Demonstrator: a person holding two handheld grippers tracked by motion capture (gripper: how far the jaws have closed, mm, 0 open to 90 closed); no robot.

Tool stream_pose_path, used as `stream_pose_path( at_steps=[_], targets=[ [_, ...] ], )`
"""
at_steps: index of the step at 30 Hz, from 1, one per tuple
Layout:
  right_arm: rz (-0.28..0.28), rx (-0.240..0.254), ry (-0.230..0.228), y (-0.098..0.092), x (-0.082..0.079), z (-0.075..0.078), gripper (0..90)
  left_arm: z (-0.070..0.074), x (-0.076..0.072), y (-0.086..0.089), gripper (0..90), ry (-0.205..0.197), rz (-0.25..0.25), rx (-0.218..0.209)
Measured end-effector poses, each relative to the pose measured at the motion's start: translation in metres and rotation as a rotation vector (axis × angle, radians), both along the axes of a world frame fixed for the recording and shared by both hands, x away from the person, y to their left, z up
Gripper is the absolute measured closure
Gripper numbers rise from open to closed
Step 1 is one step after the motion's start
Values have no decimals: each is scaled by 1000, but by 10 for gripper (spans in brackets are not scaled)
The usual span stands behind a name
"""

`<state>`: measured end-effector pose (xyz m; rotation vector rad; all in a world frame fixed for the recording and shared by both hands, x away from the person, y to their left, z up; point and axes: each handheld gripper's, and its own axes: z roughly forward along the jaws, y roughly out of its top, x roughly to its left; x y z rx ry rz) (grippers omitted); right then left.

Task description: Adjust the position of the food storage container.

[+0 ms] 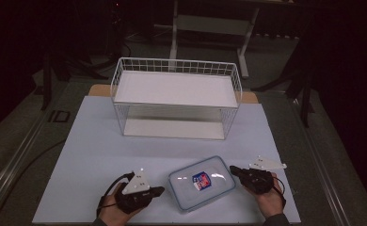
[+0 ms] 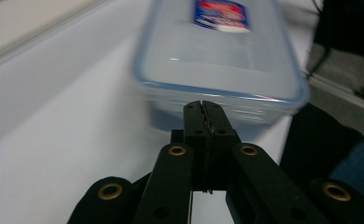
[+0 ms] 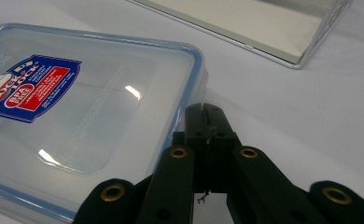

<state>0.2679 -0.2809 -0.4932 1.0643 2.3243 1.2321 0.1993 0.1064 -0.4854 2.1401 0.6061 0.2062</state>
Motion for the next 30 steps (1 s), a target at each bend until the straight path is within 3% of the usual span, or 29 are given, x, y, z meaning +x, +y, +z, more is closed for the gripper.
stream_pose_path(
  at_steps=[2,3,13,16,22,26,30],
  targets=[
    [0,0,0,0,0,0,898,-1,-2,-5,895,-5,-21,18],
    [0,0,0,0,0,0,899,-4,-6,-13,895,-8,-63,47],
    [-1,5,4,0,0,0,899,-14,-16,-30,896,22,-156,82],
    [-3,7,3,0,0,0,900,-16,-18,-33,895,5,-157,114],
    [-6,8,7,0,1,-1,900,-17,-20,-36,895,4,-163,127],
    [-5,10,9,0,1,-1,900,-16,-16,-32,895,17,-141,110],
    [-5,10,8,0,1,-1,900,-15,-18,-32,895,15,-165,101]
  ],
)
